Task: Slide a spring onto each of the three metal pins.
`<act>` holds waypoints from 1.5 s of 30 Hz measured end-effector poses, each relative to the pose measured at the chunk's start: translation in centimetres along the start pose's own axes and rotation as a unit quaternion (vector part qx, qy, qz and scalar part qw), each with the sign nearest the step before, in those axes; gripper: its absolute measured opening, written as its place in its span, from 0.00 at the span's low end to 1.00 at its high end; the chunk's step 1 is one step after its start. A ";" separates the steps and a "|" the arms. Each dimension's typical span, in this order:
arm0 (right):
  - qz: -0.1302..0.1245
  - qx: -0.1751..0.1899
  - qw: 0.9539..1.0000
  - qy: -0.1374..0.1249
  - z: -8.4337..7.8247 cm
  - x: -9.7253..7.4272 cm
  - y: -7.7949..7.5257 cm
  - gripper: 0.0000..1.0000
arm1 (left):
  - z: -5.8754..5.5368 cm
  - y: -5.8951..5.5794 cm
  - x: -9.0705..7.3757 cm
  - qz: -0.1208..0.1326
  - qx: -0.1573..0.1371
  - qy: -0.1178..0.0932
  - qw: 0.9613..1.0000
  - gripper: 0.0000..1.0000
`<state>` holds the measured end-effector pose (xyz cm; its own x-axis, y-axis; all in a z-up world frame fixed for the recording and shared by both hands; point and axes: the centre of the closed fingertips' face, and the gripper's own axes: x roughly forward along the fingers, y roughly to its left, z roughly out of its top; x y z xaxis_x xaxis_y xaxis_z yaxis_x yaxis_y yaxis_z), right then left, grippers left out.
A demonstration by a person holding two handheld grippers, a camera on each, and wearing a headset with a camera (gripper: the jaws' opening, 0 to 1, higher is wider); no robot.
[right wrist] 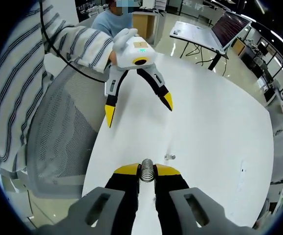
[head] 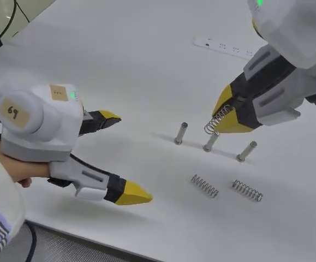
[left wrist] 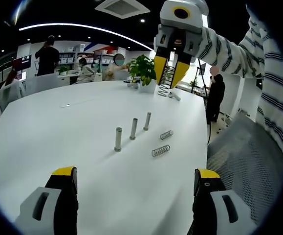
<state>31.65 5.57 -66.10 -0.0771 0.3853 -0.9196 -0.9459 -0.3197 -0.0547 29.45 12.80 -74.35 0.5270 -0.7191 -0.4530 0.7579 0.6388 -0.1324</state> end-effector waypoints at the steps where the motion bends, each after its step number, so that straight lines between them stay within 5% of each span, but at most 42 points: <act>1: 0.000 -0.003 1.000 0.003 0.0 0.0 -0.2 0.08 | 0.0 0.0 0.0 0.000 0.001 0.000 1.000 0.98; 11: 0.004 -0.018 1.000 0.017 0.0 0.4 -2.2 0.08 | 0.5 1.0 -0.4 0.014 0.002 -0.014 1.000 0.98; 28: 0.002 -0.073 0.996 0.052 -0.4 3.6 -5.8 0.08 | 1.1 1.4 -0.2 0.018 0.006 -0.025 0.999 0.98; 45: 0.033 -0.087 0.993 0.067 -1.2 6.7 -5.9 0.08 | 1.5 2.6 -0.7 0.033 -0.006 -0.031 0.999 0.98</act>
<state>37.10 8.98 -72.40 -0.0832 0.2446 -0.9660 -0.8702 -0.4902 -0.0491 31.68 14.52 -73.06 0.5995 -0.6904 -0.4049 0.7159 0.6888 -0.1144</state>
